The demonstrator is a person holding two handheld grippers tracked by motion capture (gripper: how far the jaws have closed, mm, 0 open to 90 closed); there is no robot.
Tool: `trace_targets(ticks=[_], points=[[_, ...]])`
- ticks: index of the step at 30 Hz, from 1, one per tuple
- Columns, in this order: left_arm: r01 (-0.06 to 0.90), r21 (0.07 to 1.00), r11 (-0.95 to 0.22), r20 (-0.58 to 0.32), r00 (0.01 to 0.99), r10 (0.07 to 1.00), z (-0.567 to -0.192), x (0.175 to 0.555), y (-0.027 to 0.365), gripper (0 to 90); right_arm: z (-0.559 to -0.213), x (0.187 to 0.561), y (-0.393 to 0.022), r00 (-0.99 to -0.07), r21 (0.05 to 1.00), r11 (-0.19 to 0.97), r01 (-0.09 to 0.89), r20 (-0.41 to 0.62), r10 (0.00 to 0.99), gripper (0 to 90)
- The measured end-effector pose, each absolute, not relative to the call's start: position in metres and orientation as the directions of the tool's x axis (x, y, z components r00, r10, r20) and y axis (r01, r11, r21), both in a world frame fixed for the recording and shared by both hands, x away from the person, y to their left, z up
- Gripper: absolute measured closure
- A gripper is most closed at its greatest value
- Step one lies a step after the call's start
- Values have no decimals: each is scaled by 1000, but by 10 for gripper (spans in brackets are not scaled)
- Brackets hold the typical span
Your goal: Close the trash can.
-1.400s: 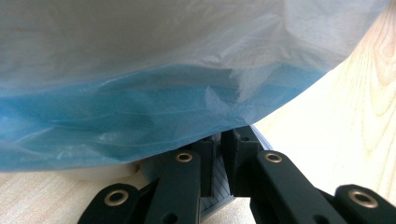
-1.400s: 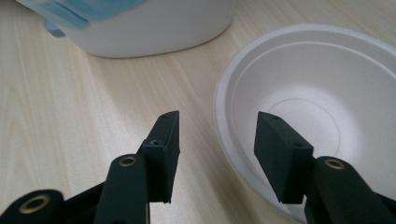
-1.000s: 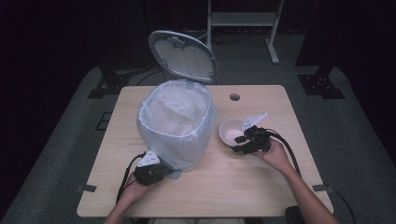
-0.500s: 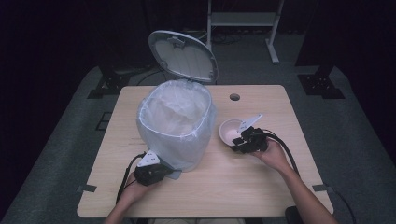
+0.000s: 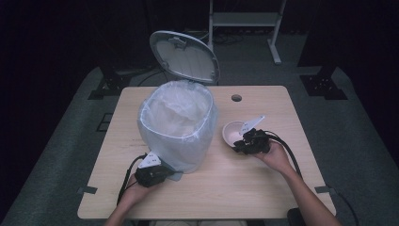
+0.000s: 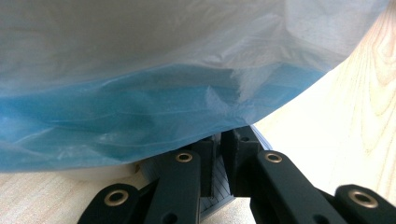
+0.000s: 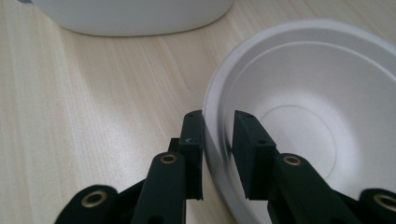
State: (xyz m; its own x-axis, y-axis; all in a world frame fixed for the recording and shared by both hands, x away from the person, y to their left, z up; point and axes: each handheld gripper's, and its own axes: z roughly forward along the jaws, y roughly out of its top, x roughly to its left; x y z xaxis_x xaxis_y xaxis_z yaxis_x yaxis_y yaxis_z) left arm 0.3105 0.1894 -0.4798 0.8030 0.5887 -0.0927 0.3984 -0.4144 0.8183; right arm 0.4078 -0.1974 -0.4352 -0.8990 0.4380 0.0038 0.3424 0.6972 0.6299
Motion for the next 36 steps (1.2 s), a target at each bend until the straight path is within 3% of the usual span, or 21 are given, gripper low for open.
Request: trace_targets(ticks=[36], points=[[400, 818, -413, -95, 802, 589, -480, 311, 190, 839, -400, 391, -211, -881, 668, 619, 412, 120, 457, 822]])
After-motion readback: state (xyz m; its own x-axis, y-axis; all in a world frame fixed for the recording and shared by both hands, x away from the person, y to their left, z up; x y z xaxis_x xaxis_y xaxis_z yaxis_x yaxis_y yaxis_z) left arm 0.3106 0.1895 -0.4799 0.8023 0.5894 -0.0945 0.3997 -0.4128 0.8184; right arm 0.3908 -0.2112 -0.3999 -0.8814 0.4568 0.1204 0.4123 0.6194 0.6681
